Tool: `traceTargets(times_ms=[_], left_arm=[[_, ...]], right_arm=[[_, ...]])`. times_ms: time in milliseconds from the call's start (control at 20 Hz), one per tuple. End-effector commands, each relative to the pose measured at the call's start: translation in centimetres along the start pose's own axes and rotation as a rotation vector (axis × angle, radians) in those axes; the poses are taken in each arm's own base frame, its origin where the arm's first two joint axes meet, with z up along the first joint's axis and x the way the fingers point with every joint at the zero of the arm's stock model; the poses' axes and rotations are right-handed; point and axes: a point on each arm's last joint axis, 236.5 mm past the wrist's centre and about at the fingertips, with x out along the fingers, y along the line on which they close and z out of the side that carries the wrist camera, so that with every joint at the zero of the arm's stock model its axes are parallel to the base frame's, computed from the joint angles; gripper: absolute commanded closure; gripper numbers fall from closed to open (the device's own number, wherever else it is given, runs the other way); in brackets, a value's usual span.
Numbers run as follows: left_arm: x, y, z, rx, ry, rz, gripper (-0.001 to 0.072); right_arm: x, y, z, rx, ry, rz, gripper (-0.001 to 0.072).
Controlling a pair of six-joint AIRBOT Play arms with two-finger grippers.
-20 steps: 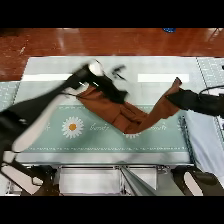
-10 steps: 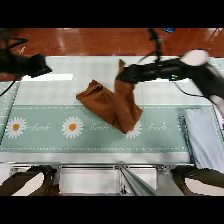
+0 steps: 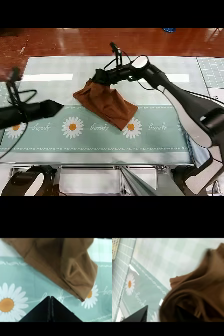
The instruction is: Fold the shirts.
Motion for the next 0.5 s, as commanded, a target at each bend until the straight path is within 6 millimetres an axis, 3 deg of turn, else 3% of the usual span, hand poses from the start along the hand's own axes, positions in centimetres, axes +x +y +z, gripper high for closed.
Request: traceTargets(times_ms=[0,100,250,450], left_arm=[[2.9,1.2,-2.7,-0.06,0.03,-0.012,0.0692],[3.4,1.4,-2.5,-0.079,0.03,-0.012,0.0692],[3.3,1.4,-1.2,-0.078,-0.023,-0.011,0.0692],[3.3,1.3,-1.1,-0.076,-0.026,-0.012,0.0692]], right_arm=[[1.3,0.6,-0.2,-0.028,0.033,0.035,0.0304],[-1.4,0.9,0.3,0.027,0.057,0.051,0.0305],[-9.6,0.3,0.2,0.038,0.152,0.024,0.0306],[-23.4,-5.7,-2.5,-0.022,0.128,-0.491,0.0306]])
